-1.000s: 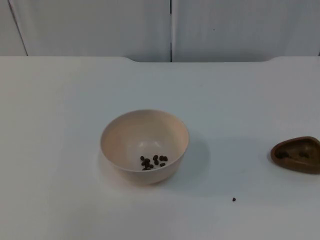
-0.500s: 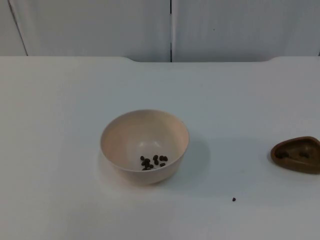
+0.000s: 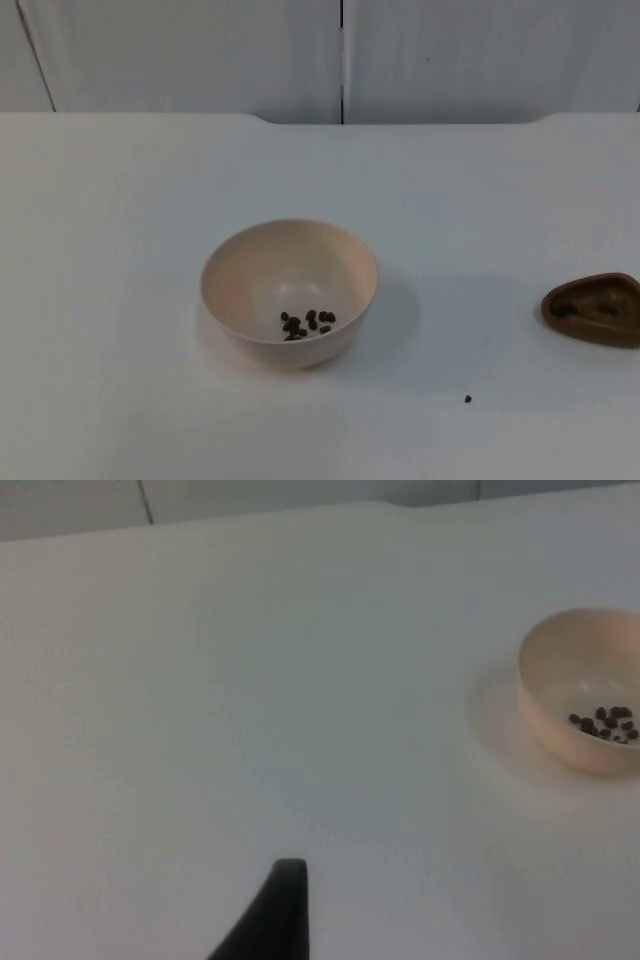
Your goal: Pick up the bowl with the left hand and pour the coffee beans from the cup into the bowl with the right hand.
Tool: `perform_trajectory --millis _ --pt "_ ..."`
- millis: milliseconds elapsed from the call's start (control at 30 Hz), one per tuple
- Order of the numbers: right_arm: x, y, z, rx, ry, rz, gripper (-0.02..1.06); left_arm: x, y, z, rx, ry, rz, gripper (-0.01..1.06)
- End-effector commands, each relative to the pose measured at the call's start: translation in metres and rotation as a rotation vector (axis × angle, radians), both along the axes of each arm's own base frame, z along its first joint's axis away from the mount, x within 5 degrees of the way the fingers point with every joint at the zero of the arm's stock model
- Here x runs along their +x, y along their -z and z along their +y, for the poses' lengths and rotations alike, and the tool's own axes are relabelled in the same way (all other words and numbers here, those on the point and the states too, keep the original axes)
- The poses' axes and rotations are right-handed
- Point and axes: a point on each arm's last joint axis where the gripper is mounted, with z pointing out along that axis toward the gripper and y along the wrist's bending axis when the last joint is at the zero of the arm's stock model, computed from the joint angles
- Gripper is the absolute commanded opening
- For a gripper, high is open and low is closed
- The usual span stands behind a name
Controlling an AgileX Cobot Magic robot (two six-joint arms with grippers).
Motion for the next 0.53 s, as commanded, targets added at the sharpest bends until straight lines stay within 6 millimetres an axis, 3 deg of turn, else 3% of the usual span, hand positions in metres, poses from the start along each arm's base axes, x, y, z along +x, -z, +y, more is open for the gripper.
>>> perform_trajectory --millis 0,500 --pt "0.0 0.0 -0.0001 -0.008 0.004 -0.01 1.05 -0.0002 0.0009 0.0003 -0.003 -0.028 -0.002 1.05" --pt "0.0 0.0 -0.0001 -0.008 0.004 -0.01 1.05 -0.0001 0.0009 -0.0004 -0.003 -0.183 -0.002 1.05"
